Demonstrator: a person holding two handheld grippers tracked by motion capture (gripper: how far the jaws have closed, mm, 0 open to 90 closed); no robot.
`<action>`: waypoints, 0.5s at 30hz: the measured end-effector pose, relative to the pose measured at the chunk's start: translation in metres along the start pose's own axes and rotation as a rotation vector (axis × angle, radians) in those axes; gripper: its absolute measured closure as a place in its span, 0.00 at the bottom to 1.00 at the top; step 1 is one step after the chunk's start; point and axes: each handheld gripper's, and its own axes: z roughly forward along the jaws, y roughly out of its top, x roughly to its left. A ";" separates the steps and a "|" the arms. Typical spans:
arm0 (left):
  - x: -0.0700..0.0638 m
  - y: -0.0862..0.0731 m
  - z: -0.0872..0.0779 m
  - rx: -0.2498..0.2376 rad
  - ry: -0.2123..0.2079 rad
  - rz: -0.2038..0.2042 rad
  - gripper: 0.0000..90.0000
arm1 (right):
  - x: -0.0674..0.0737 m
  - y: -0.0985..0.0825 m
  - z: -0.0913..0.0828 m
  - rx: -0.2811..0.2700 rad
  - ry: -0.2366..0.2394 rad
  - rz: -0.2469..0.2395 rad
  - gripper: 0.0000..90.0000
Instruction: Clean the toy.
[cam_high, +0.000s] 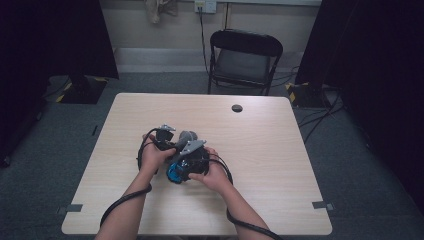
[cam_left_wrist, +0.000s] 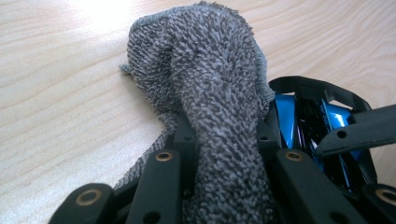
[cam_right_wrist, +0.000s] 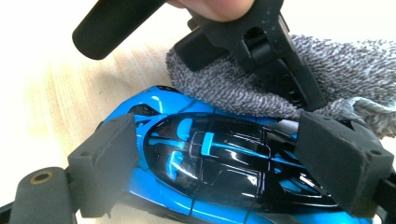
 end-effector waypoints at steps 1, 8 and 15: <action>0.000 0.000 0.000 0.000 -0.002 0.000 0.80 | 0.000 0.000 0.000 -0.001 -0.001 0.002 0.15; 0.001 -0.005 -0.005 0.004 -0.009 0.006 0.80 | -0.001 0.000 0.000 -0.004 0.003 0.005 0.15; 0.003 -0.008 -0.010 0.011 -0.020 0.002 0.80 | -0.001 0.000 0.000 -0.003 0.002 0.008 0.15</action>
